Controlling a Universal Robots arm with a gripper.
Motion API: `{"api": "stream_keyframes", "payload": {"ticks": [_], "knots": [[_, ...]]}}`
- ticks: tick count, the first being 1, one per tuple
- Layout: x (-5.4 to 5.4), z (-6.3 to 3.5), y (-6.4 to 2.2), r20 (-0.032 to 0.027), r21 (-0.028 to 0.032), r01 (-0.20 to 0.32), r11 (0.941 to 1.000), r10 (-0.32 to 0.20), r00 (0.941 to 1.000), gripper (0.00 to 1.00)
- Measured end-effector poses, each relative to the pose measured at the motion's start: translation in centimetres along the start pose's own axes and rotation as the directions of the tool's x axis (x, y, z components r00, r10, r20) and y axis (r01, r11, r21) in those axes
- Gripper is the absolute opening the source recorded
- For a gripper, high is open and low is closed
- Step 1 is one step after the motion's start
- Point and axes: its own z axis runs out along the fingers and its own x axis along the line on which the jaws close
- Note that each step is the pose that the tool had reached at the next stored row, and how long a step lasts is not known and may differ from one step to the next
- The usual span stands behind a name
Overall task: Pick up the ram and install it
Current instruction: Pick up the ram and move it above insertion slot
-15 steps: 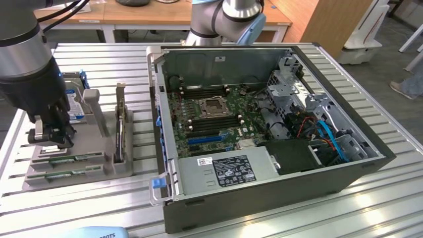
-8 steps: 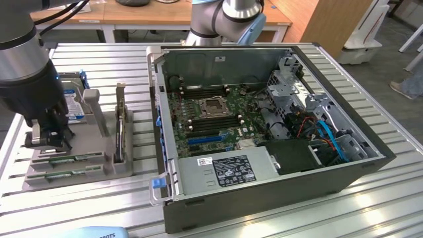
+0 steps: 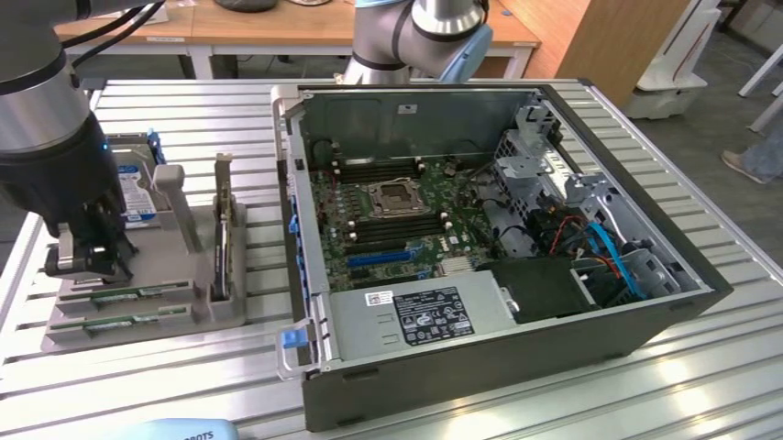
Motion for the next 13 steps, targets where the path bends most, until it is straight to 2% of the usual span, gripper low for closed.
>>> {"api": "stream_keyframes", "payload": {"ticks": [13], "knots": [[0.1, 1.47, -0.01, 0.0000, 0.0000, 0.000, 1.0000, 0.000, 1.0000, 0.35]]}}
